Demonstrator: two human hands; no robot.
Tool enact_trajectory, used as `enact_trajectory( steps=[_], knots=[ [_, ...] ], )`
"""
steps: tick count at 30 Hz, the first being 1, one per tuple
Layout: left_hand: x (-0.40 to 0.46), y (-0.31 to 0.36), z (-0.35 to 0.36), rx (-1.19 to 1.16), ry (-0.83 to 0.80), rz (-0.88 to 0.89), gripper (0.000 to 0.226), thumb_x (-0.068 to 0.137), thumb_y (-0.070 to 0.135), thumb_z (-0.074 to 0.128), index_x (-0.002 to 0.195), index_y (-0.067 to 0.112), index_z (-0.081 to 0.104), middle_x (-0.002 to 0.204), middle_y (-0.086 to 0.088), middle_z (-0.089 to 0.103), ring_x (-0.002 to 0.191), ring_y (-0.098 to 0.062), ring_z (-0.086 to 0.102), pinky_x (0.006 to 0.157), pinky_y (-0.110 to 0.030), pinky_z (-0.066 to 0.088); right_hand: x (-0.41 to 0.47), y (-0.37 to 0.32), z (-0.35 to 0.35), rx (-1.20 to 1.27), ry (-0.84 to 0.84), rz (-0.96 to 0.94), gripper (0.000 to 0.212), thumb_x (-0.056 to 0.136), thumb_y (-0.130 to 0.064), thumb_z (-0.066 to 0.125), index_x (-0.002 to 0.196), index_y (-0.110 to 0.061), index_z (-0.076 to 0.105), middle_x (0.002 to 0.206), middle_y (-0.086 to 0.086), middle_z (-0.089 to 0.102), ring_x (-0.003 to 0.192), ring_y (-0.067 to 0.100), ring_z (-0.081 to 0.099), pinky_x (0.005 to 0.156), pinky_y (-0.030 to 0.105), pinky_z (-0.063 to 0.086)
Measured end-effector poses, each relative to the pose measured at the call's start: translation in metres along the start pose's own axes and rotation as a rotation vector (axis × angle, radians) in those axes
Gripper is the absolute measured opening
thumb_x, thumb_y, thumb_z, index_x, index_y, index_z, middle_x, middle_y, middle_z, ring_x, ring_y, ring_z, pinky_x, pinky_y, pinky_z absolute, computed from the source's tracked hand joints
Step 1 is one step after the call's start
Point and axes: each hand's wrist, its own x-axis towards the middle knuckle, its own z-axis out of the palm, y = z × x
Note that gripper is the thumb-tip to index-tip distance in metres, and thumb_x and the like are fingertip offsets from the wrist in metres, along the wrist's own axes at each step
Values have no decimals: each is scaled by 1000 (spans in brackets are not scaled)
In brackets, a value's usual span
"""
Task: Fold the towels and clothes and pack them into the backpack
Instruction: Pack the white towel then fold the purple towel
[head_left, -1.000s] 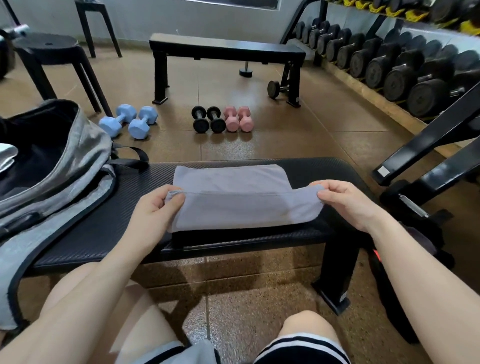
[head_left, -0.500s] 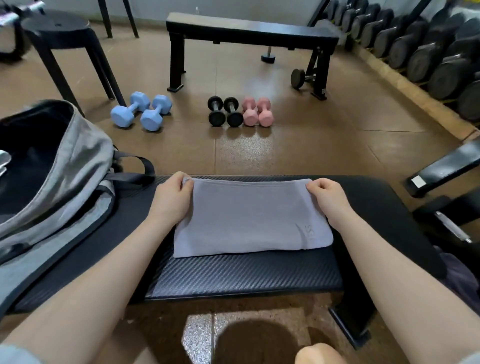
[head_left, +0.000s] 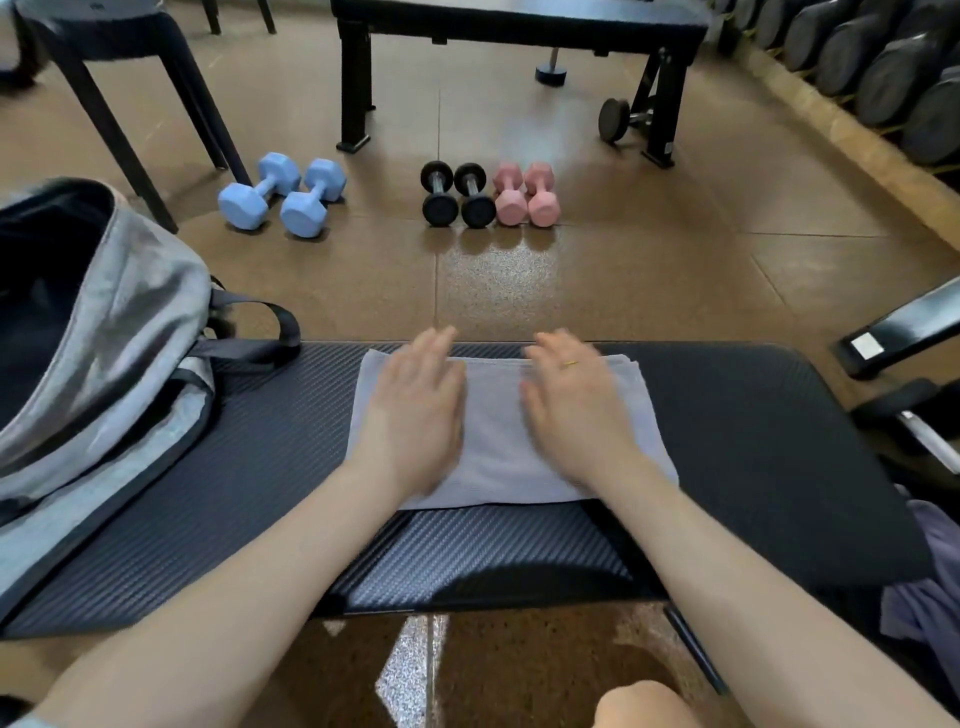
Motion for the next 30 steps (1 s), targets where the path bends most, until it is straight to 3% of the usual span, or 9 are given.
enact_trajectory(
  steps=[3, 5, 7, 9, 15, 18, 22, 25, 30],
  knots=[
    [-8, 10, 8, -113, -300, -31, 79, 82, 45, 3, 139, 1, 36, 149, -17, 32, 138, -29, 31, 112, -41, 23, -2, -25, 12, 73, -426, -49, 56, 98, -39, 27, 148, -14, 23, 157, 5, 16, 145, 21, 12, 116, 38, 6],
    [-14, 5, 13, -121, -397, -68, 91, 73, 54, -12, 147, 10, 16, 156, -7, 13, 144, -20, 11, 116, -35, 6, -5, -18, 17, -14, -488, -48, 63, 94, -54, 15, 150, -26, 10, 159, -2, 3, 146, 16, 2, 116, 37, -1],
    [-16, 4, 11, -114, -397, -87, 97, 69, 64, -10, 148, 13, 11, 157, -4, 7, 145, -17, 5, 116, -34, 1, -8, -5, 15, -62, -477, -39, 72, 85, -64, 4, 149, -33, 7, 159, -4, 0, 146, 16, -1, 116, 39, -2],
    [-16, 6, 7, -101, -415, -102, 107, 62, 75, -5, 149, 15, 6, 158, -2, 2, 145, -16, -1, 116, -35, -1, -9, 11, 11, -75, -489, 3, 63, 92, -62, 16, 149, -35, 5, 159, -5, -2, 146, 16, -2, 116, 39, -3],
    [-16, 6, 5, -67, -486, -102, 132, 42, 93, 6, 149, 16, -3, 157, -3, -8, 144, -17, -10, 117, -38, -6, -9, 75, -7, -100, -468, 169, 56, 99, -47, 19, 150, -27, 8, 159, -8, 4, 146, 13, 0, 117, 41, 1],
    [-17, 5, 4, -63, -502, -79, 144, 30, 99, -8, 148, 17, -7, 157, -1, -12, 143, -17, -14, 116, -38, -8, -9, 84, -9, -62, -464, 170, 53, 101, -39, 18, 150, -22, 11, 158, -8, 7, 145, 12, 3, 116, 41, 2],
    [-10, 13, -4, -48, -562, -137, 148, 26, 100, -8, 149, 16, -7, 157, -2, -12, 144, -16, -12, 117, -38, -5, 4, 86, -16, -108, -433, 86, 51, 99, -41, 31, 144, -17, 31, 150, 5, 30, 137, 26, 27, 109, 40, 24],
    [11, 37, -6, -87, -500, -213, 133, 42, 93, 4, 149, 13, 7, 158, -5, 0, 145, -18, -1, 117, -39, 3, 22, 91, -27, -85, -488, 60, 54, 91, -47, 48, 136, -17, 42, 135, 8, 45, 123, 28, 38, 98, 40, 35],
    [30, 79, 10, -166, -445, 26, 111, 58, 84, 11, 149, 20, 11, 157, 0, 0, 145, -17, 1, 115, -33, -2, 37, 93, -33, 99, -611, 296, 51, 77, -54, 65, 115, -21, 55, 117, 2, 59, 118, 26, 42, 89, 37, 31]
  ],
)
